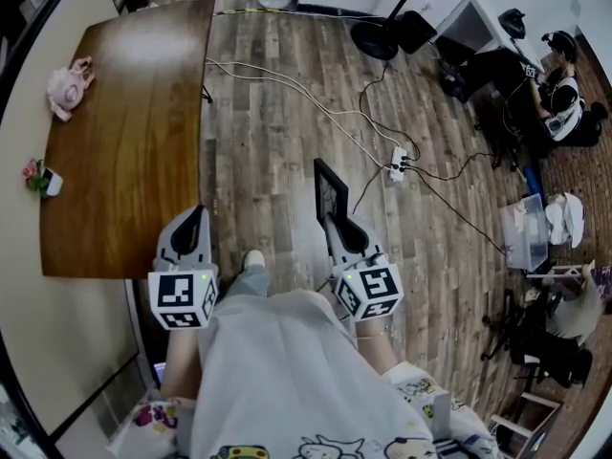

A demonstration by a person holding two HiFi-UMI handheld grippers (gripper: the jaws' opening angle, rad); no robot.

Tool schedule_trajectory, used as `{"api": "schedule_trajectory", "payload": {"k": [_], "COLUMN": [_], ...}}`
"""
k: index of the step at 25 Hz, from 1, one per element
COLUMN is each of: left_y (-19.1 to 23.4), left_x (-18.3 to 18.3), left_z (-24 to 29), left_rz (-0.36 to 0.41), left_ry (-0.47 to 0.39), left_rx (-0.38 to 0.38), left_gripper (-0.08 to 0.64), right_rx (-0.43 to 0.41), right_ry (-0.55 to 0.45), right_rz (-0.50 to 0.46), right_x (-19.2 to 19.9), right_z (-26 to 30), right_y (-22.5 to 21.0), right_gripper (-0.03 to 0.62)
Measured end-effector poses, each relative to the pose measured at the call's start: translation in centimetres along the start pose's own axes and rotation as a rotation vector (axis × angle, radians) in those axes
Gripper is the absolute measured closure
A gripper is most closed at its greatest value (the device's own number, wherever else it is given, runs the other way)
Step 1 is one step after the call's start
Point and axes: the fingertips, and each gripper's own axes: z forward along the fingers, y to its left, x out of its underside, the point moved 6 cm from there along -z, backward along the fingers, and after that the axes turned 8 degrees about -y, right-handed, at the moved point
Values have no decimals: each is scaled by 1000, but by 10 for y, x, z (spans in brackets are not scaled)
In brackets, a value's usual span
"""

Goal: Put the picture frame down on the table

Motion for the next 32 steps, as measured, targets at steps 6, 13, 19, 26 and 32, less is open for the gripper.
{"api": "schedule_trajectory", "payload": {"k": [6,13,19,26,32], "left_y": [28,62,76,99,129], "left_x": [-4,-3,-2,-1,2], "left_z": [25,36,31,19,3], "left_rz": [-7,-24,-54,-99,-162], "left_ry": [8,9,13,1,-6], "left_rx": [-16,-46,-103,-243,-402], "left_gripper": [557,557,557,557,557], "right_rx": [-4,-36,-95,-228,-392], "right_ry": [21,37,57,80,101], "right_rz": [-3,-23,-48,-94,-137], "right_x": [-5,-11,-19,-31,-42], "right_z": [37,74,94,142,204], "right_y": [-1,13,23,35,64], "right_gripper": [554,552,552,552,552]}}
